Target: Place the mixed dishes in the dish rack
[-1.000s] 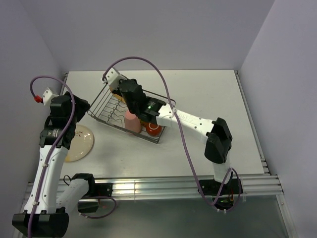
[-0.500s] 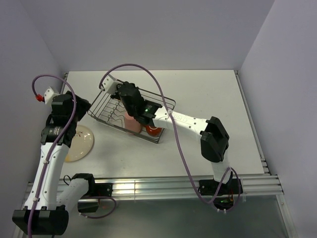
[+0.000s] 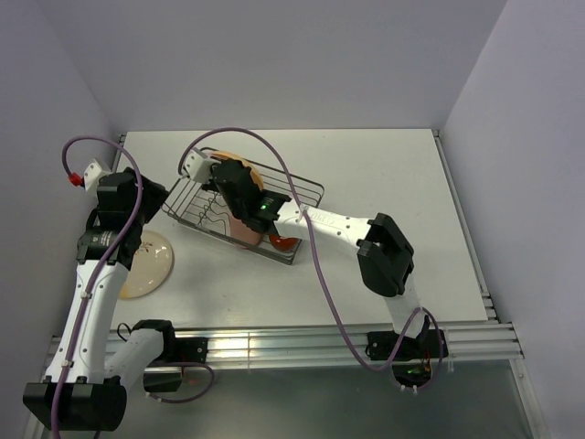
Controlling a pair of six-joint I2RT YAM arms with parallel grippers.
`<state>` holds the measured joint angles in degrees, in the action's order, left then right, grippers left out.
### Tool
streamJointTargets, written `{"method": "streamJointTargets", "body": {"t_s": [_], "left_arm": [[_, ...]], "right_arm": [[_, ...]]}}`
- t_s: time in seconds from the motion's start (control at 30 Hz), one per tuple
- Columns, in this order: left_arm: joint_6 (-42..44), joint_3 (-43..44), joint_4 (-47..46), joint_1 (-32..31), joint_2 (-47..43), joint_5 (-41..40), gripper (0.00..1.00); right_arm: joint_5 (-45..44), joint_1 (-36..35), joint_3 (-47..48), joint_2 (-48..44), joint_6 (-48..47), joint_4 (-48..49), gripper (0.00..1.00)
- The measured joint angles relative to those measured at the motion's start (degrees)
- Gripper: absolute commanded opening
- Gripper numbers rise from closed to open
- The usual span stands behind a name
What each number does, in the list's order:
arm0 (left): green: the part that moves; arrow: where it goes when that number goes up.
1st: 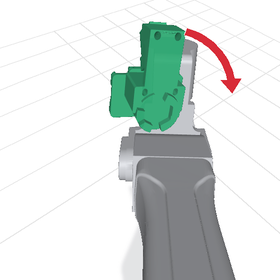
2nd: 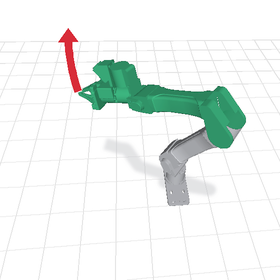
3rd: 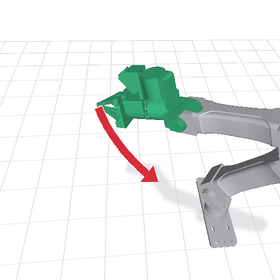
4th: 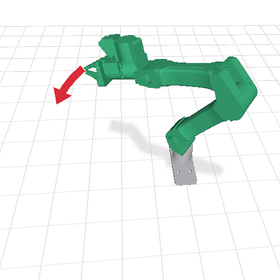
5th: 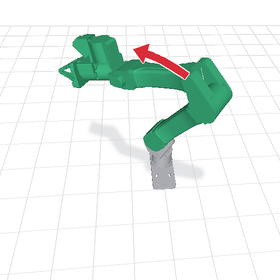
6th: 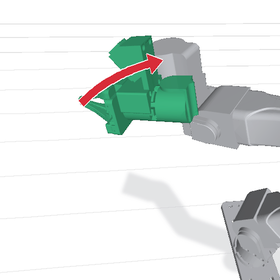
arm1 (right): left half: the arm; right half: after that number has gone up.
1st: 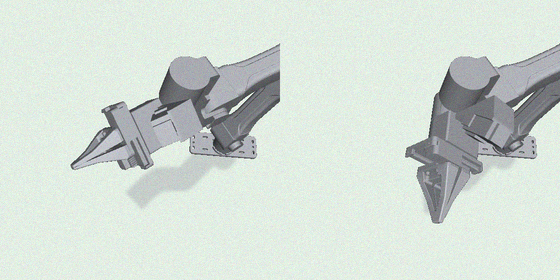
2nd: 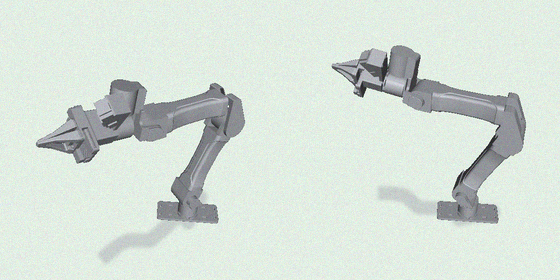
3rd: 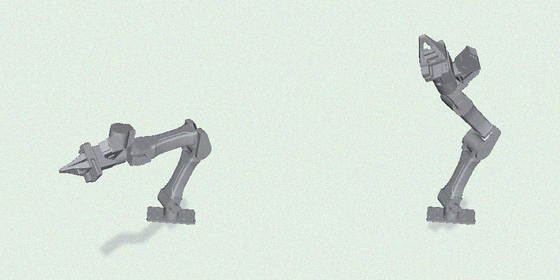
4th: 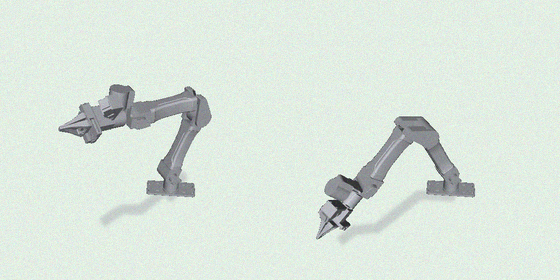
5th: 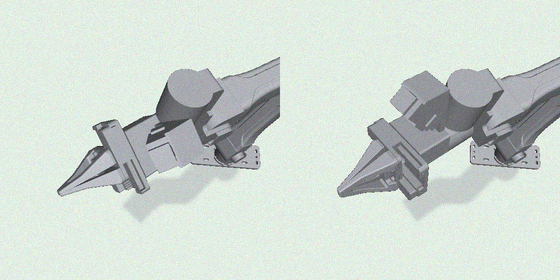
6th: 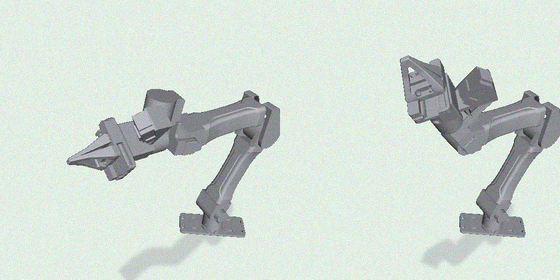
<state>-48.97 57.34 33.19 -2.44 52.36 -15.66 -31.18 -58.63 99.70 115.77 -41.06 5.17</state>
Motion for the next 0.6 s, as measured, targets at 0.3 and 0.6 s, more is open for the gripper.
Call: {"method": "streamJointTargets", "body": {"t_s": [0.3, 0.6], "left_arm": [[0.0, 0.0, -0.3, 0.0, 0.2, 0.8, 0.66], [0.0, 0.0, -0.9, 0.0, 1.1, 1.3, 0.66]], "right_arm": [[0.4, 0.0, 0.0, 0.9, -0.8, 1.3, 0.00], [0.5, 0.0, 0.0, 1.8, -0.8, 2.5, 0.00]]}}
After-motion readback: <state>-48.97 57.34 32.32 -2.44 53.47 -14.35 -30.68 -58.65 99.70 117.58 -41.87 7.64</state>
